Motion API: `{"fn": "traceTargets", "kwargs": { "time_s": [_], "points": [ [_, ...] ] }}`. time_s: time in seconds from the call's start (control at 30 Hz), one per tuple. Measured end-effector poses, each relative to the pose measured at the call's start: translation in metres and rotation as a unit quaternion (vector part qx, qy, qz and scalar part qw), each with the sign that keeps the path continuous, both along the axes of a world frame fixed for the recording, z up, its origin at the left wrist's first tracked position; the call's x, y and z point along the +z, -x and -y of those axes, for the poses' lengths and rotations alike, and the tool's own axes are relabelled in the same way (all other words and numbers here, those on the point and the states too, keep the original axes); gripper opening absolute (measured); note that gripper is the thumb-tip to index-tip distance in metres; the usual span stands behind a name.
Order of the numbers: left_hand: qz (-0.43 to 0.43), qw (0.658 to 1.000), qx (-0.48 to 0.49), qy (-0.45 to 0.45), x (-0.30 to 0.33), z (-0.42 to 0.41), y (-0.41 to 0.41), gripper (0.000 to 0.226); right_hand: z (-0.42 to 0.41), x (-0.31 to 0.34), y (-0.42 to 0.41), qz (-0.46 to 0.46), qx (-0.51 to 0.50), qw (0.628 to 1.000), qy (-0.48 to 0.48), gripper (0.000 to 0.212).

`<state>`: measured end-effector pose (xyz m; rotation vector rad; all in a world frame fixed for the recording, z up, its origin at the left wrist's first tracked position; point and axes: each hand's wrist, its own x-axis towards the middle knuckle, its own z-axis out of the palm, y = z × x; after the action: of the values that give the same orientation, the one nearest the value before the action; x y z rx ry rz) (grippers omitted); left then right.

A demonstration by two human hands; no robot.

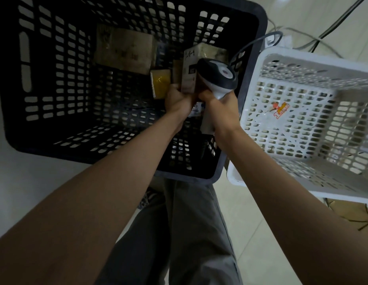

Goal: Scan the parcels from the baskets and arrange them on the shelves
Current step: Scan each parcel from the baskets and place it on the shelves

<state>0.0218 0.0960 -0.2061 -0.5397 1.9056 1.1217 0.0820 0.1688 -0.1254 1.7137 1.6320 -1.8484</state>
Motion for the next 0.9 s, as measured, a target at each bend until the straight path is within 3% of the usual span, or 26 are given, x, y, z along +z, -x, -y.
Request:
{"fn": "traceTargets", "kwargs": {
  "time_s": [0.13,0.23,0.37,0.53,0.77,0.9],
  "points": [
    [-0.059,0.997,0.03,0.028,0.034,0.023,0.004,0.045,0.01,0.032,-0.004,-0.032,0.01,0.999,0.0,0.042],
    [-0.092,0.994,0.017,0.049,0.082,0.057,0.011,0.057,0.02,0.077,-0.002,-0.044,0.028,0.999,0.005,0.051],
    [-0.145,0.987,0.028,0.067,0.178,0.114,0.029,0.071,0.036,0.153,0.009,-0.063,0.071,0.995,0.006,0.03],
    [-0.234,0.966,0.052,0.096,0.312,0.171,0.052,0.074,0.057,0.27,0.034,-0.116,0.157,0.981,0.002,0.02],
    [-0.335,0.937,0.069,0.072,0.496,0.228,0.064,0.101,0.095,0.444,0.086,-0.203,0.329,0.921,-0.053,0.013],
    [-0.393,0.914,0.076,0.065,0.588,0.266,0.059,0.116,0.129,0.531,0.112,-0.261,0.407,0.875,-0.031,0.024]
  ]
}}
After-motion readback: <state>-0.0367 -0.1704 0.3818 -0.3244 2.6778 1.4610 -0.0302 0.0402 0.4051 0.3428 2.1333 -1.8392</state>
